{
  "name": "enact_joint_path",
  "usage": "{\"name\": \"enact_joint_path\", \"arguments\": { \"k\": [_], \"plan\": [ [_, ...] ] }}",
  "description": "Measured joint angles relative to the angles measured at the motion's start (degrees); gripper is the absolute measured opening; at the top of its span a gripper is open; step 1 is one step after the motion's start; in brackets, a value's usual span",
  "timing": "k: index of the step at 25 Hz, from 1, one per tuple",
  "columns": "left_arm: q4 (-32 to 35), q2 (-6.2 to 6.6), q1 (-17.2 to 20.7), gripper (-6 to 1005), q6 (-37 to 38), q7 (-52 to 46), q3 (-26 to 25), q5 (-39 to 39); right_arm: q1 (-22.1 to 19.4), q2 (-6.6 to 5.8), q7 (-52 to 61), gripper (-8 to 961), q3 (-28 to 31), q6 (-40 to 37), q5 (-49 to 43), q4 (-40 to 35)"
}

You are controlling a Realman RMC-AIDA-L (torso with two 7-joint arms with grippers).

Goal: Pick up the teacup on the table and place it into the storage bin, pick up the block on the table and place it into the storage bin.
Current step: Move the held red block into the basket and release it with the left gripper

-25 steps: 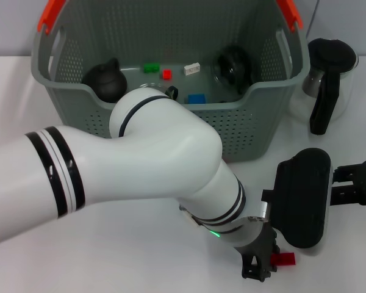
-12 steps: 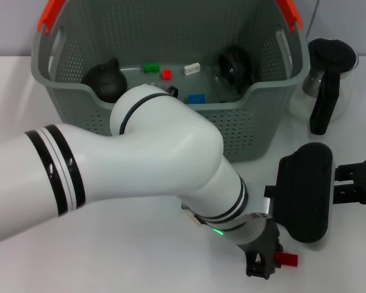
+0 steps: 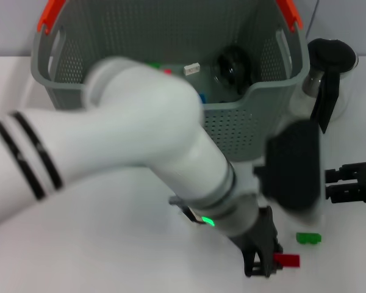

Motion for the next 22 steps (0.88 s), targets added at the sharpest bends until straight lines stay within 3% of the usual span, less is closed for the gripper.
{"name": "enact_joint_path", "arguments": {
  "k": [4,7,11,14,18,19,22],
  "plan": [
    [11.89,0.03,6.23,196,14.19,-4.31,-13.36,-2.54,-0.41,-0.41,0.19,684,0.87,-0.3,0.04,-0.04],
    [19.67,0.24,9.42,198,21.63,-8.35,-26.39,-7.98,-0.71,-0.57,0.18,684,1.57,-0.53,0.11,-0.01],
    [20.93,0.81,7.35,201,22.92,-10.27,-45.77,-10.15,-0.57,-0.59,0.18,683,1.74,-1.01,0.19,0.0],
    [16.94,2.54,3.77,203,19.64,-10.15,-55.52,-8.07,-0.2,-0.6,0.39,684,1.7,-1.52,0.16,-0.16],
    [10.68,6.22,0.46,206,9.63,-10.79,-58.31,-5.29,0.06,-0.52,0.51,681,1.69,-2.2,0.15,-0.54],
    [8.39,7.29,-0.59,251,7.31,-11.18,-58.5,-4.79,0.15,-0.52,0.52,680,1.71,-2.22,0.17,-0.55],
    [3.23,8.88,-3.08,387,4.49,-11.55,-58.81,-4.04,0.43,-0.51,0.55,677,1.7,-2.49,0.13,-0.56]
  ]
}}
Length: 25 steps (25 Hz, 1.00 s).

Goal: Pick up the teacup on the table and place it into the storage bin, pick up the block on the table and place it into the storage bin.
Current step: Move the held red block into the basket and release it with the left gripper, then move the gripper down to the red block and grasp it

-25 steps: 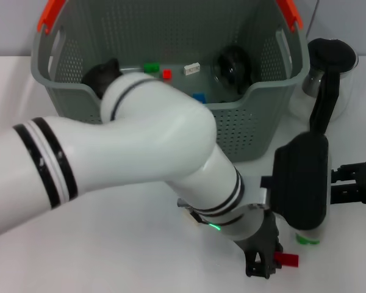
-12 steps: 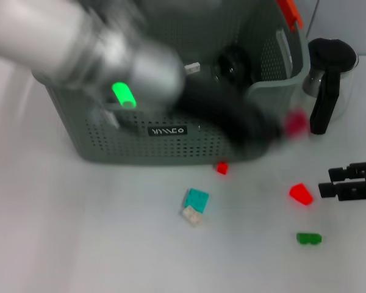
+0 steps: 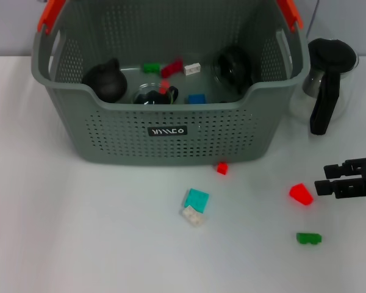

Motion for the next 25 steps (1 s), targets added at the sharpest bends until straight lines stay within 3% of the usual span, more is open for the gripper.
{"name": "enact_joint_path", "arguments": {
  "k": [3,6,10,12,14,18,21,25],
  "plan": [
    [-0.52,-0.22,0.16,526,-0.95,0.26,-0.55,-0.24,0.08,-0.13,0.05,675,-0.09,-0.14,-0.07,-0.01],
    [4.57,-1.8,3.34,668,4.69,3.46,-0.99,-4.53,-0.09,-0.5,0.09,673,-0.26,0.01,-0.12,-0.02],
    [10.55,-5.31,10.77,764,24.76,18.09,-0.51,-15.52,0.01,-0.93,0.15,669,-0.28,0.66,-1.52,0.42],
    [10.22,-7.42,14.51,812,34.71,26.77,0.18,-18.1,0.27,-0.84,0.25,668,-0.32,1.12,-2.51,0.31],
    [7.82,-8.62,18.44,860,41.38,34.82,2.26,-19.4,0.73,-0.49,0.75,666,-0.53,1.97,-3.7,0.15],
    [-2.61,-8.48,23.68,890,41.57,44.28,6.58,-20.77,1.91,0.06,1.88,663,-0.64,3.37,-6.37,0.23],
    [-10.91,-8.49,24.48,905,40.42,52.11,5.71,-20.6,3.37,0.9,3.41,660,-0.77,4.13,-9.08,-0.05],
    [-16.29,-8.46,25.04,905,37.85,58.67,4.8,-20.03,5.84,1.85,5.57,657,-0.89,5.22,-13.05,-0.1]
  ]
}}
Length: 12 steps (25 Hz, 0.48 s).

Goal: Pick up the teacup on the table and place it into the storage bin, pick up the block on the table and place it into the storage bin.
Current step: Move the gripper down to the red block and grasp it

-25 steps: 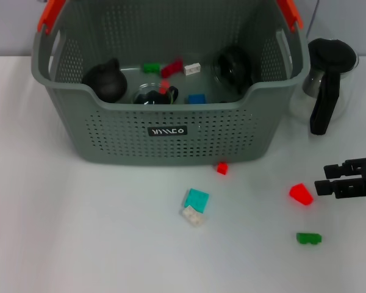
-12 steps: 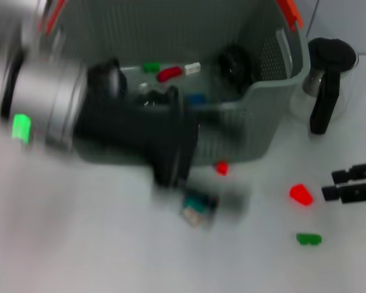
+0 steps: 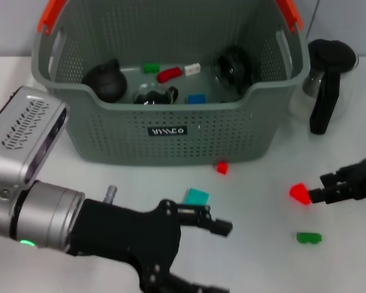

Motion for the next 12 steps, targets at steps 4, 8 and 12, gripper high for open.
{"name": "enact_joint_path", "arguments": {
  "k": [4,8,12],
  "plan": [
    [-2.86,-0.02,0.27,905,-6.21,3.56,-0.26,0.21,1.96,1.09,2.85,654,-1.19,2.13,-2.82,-0.21],
    [-4.59,-0.07,0.26,904,-11.47,6.76,0.03,0.22,2.92,1.75,5.0,651,-3.65,4.1,-3.75,-0.22],
    [-5.97,-0.14,0.07,904,-13.83,9.7,0.05,-0.24,3.35,2.14,6.53,647,-5.41,5.24,-4.02,-0.22]
  ]
}}
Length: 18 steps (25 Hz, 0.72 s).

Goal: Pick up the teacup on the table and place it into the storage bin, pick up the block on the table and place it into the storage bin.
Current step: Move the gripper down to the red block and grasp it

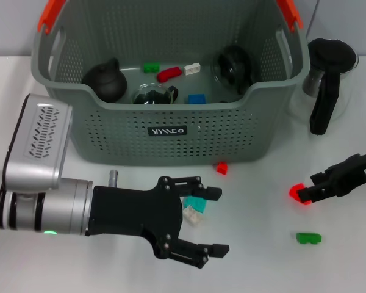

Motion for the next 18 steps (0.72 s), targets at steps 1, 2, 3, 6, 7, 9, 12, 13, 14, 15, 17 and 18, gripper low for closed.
{"name": "enact_joint_path", "arguments": {
  "k": [1,2,3,6,7,9,12,13,14,15,17,18],
  "plan": [
    [-0.48,-0.01,-0.14,904,-0.51,0.84,-0.09,-0.17,0.05,0.08,0.35,646,-0.41,0.25,-0.02,-0.01],
    [-0.89,-0.01,-0.31,904,-1.13,1.52,-0.1,-0.24,0.09,0.15,0.72,646,-0.84,0.47,-0.04,-0.03],
    [-1.0,-0.03,-0.37,904,-1.4,1.63,-0.1,-0.26,0.14,0.2,1.02,645,-1.19,0.85,-0.06,-0.04],
    [-1.11,-0.1,-0.39,904,-1.75,1.72,-0.11,-0.47,0.25,0.55,1.8,642,-2.55,1.99,-0.09,-0.05],
    [-1.2,-0.11,-0.38,904,-1.81,1.74,-0.12,-0.68,0.26,0.7,2.02,642,-3.09,2.45,-0.11,-0.05],
    [-1.39,-0.1,-0.39,904,-1.88,1.78,-0.13,-0.98,0.35,0.95,2.48,640,-4.23,3.55,-0.15,-0.05],
    [-1.6,-0.04,-0.37,904,-1.95,1.83,-0.16,-1.11,0.52,1.35,3.36,637,-6.02,5.15,-0.16,-0.02],
    [-1.68,-0.04,-0.37,904,-1.98,1.85,-0.17,-1.11,0.6,1.48,3.63,637,-6.57,5.46,-0.16,-0.01],
    [-1.71,-0.04,-0.37,904,-2.0,1.86,-0.18,-1.12,0.64,1.54,3.83,636,-7.01,5.71,-0.16,0.0],
    [-1.74,-0.05,-0.37,904,-2.02,1.86,-0.18,-1.13,0.68,1.61,3.96,635,-7.4,5.84,-0.16,0.0],
    [-1.84,-0.09,-0.37,904,-2.04,1.88,-0.19,-1.2,0.71,1.72,4.17,633,-8.06,6.19,-0.16,0.02],
    [-1.91,-0.11,-0.37,904,-2.06,1.88,-0.19,-1.32,0.72,1.76,4.35,633,-8.53,6.43,-0.16,0.03]
  ]
}}
